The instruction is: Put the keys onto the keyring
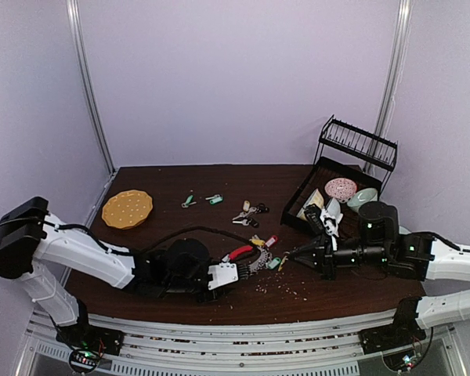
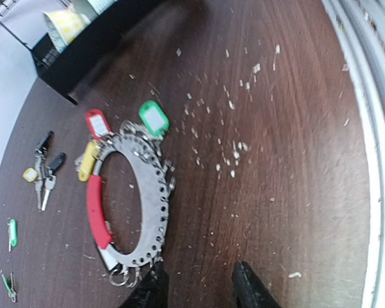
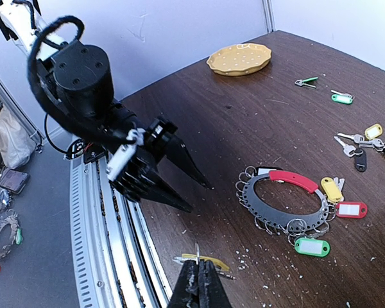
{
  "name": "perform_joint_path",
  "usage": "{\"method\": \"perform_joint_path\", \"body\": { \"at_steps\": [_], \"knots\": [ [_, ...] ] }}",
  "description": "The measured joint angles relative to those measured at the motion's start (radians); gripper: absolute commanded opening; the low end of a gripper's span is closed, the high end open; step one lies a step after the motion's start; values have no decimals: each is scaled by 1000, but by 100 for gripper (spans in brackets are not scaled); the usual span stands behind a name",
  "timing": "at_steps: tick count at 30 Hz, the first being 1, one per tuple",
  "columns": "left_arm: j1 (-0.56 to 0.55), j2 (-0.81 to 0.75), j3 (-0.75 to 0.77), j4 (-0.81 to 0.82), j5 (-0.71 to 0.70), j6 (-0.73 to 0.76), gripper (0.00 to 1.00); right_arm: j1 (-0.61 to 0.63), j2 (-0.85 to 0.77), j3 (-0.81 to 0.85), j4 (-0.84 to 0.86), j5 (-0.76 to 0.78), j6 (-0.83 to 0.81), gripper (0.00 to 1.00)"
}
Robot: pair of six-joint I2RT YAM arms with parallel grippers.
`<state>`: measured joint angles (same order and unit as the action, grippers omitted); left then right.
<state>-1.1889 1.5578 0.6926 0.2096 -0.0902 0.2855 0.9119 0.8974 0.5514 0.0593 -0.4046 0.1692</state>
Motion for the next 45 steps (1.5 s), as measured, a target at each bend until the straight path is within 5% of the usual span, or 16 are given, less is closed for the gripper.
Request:
{"method": "perform_joint_path", "body": {
  "at_steps": [12, 15, 36, 45],
  "knots": [
    [71, 197, 18, 187, 47, 5, 29, 0, -1, -3, 0, 0, -2, 0],
    [72, 224, 40, 187, 50, -3, 22, 0, 6, -3, 0, 0, -5, 0],
    [90, 281, 100, 151, -50, -23, 11, 0, 11, -3, -1, 0, -6, 0],
    [90, 256, 79, 133, -55, 6, 23, 0, 11, -3, -1, 0, -8, 0]
  ]
}}
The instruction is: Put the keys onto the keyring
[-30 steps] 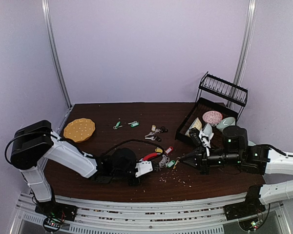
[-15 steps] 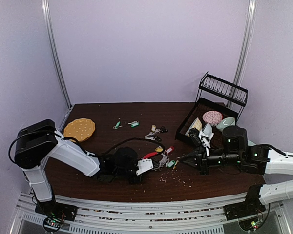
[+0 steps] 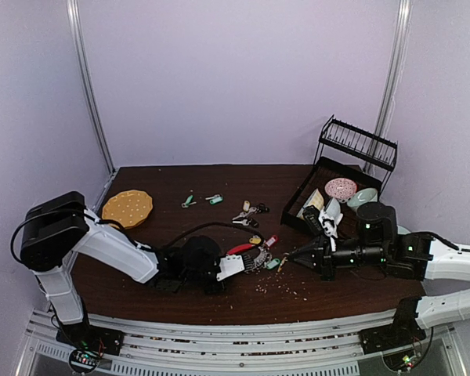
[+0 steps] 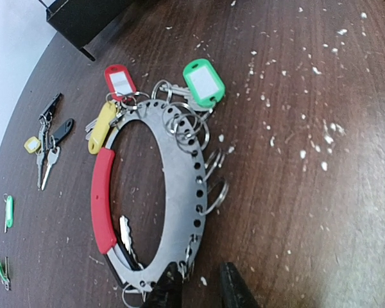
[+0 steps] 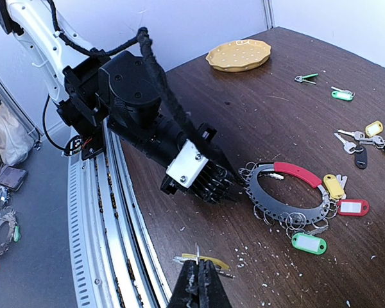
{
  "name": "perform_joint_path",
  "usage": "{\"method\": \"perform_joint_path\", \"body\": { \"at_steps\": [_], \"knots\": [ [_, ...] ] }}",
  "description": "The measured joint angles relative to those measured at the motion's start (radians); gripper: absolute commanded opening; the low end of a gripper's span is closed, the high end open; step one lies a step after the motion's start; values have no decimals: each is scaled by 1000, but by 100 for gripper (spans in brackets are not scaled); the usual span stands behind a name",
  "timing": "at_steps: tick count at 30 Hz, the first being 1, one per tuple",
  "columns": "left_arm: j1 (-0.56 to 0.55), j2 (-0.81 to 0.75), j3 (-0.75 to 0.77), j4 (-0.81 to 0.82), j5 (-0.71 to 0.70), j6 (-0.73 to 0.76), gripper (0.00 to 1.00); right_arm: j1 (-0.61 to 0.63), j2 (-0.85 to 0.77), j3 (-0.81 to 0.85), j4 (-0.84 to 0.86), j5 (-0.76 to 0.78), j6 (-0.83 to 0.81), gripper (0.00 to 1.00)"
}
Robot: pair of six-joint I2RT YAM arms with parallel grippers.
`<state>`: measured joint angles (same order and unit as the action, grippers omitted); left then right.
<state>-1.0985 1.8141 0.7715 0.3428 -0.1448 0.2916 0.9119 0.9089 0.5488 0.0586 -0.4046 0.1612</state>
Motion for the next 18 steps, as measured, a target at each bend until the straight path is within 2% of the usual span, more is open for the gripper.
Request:
{"method": "perform_joint_path", "body": {
  "at_steps": [9, 18],
  "knots": [
    [39, -38, -10, -56, 63, 79, 30, 0, 2, 0, 0, 0, 0, 0],
    [127, -33, 55, -143, 235, 112, 26, 0, 2, 0, 0, 0, 0, 0]
  ]
}}
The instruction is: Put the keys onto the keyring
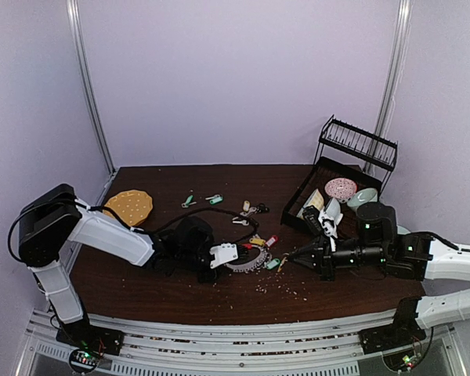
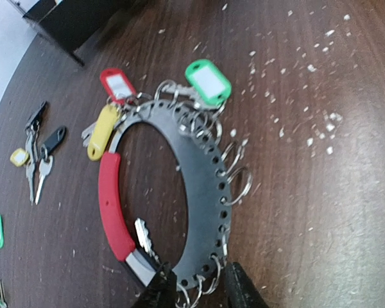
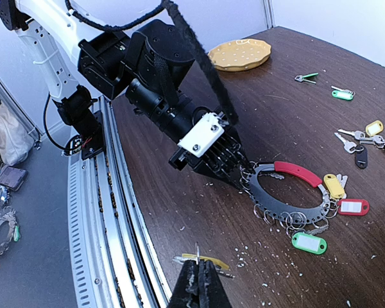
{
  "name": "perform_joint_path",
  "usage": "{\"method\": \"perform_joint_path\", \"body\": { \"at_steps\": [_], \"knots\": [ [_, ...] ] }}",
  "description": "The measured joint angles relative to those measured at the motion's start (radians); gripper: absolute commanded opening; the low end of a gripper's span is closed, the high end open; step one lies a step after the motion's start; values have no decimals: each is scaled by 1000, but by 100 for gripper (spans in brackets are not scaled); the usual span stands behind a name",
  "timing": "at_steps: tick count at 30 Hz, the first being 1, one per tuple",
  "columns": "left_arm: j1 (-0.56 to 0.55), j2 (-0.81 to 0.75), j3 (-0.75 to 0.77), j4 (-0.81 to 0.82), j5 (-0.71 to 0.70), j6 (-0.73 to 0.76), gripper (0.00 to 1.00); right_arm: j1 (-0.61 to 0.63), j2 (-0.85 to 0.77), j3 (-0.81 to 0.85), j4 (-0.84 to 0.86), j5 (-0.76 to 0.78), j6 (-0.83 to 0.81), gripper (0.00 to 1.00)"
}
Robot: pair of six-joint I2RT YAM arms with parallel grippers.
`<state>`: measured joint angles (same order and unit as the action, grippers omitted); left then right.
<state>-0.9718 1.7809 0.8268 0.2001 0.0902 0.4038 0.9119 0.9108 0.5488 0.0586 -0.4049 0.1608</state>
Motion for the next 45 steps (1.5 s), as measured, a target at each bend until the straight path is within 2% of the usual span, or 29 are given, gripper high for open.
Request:
{"method": "perform_joint_path", "body": {
  "at_steps": [3, 8, 21, 27, 30, 39, 45],
  "knots": [
    [2, 0, 10, -4, 45, 15, 23, 0, 0, 0, 0, 0, 0, 0],
    [0, 26, 55, -49, 81, 33, 23, 0, 0, 0, 0, 0, 0, 0],
    [24, 62, 55, -62, 102, 32, 14, 0, 0, 0, 0, -3, 0, 0],
    [24, 63, 56, -58, 102, 31, 8, 0, 0, 0, 0, -3, 0, 0],
    [24, 63, 56, -58, 101, 28, 0, 0, 0, 0, 0, -3, 0, 0],
    [24, 53, 47, -41, 89, 4, 0, 0, 0, 0, -1, -3, 1, 0],
    [-11, -89, -47, 29, -25, -9, 0, -2, 11, 2, -5, -15, 2, 0]
  ]
}}
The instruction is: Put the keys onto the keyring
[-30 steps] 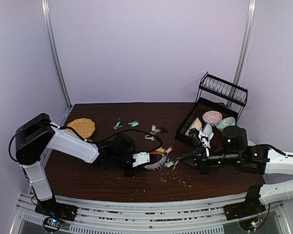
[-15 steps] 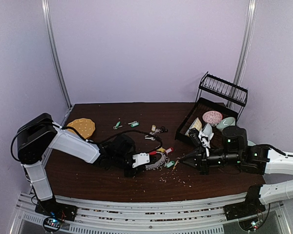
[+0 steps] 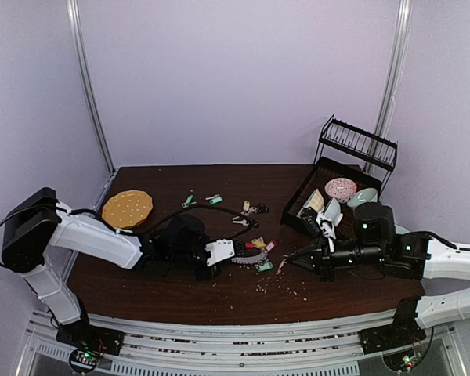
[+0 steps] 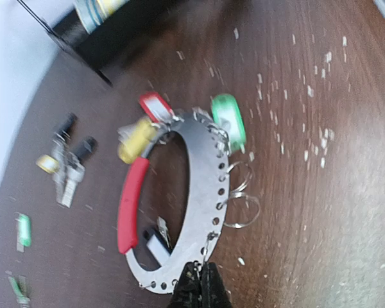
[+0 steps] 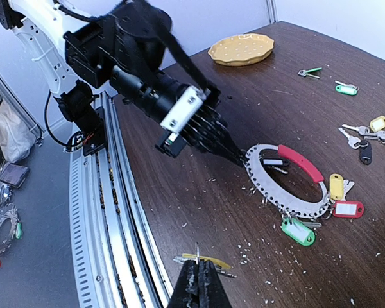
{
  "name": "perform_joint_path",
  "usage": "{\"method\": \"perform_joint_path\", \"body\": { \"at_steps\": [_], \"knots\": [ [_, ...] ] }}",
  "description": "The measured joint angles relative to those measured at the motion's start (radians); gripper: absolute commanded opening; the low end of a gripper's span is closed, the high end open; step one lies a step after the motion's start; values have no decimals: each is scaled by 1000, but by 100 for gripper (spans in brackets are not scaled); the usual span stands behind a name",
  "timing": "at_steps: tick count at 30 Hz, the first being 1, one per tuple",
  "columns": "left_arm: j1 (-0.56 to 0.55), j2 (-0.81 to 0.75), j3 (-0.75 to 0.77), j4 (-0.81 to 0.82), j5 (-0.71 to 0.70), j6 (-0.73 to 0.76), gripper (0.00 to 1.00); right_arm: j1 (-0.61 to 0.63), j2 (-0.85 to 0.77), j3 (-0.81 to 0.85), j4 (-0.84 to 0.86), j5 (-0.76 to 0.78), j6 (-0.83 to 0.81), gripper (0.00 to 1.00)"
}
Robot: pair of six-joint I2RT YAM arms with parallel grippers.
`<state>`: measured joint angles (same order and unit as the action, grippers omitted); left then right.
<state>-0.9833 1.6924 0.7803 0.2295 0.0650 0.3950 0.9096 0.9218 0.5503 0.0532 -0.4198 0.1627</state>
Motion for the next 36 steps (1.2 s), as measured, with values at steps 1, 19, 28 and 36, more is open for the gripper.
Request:
{"method": "perform_joint_path", "body": {
  "at_steps": [1, 19, 28, 36],
  "knots": [
    [-19, -32, -6, 16, -31, 4, 0, -2, 8, 1, 0, -8, 0, 0],
    [-136, -159, 55, 177, -53, -113, 0, -7, 122, 150, 6, -156, 38, 0],
    [-162, -160, 64, 247, 4, -233, 0, -7, 111, 150, -38, -142, 50, 0],
    [-248, -161, 65, 259, -86, -202, 0, -7, 79, 150, -20, -93, 55, 0]
  ]
}}
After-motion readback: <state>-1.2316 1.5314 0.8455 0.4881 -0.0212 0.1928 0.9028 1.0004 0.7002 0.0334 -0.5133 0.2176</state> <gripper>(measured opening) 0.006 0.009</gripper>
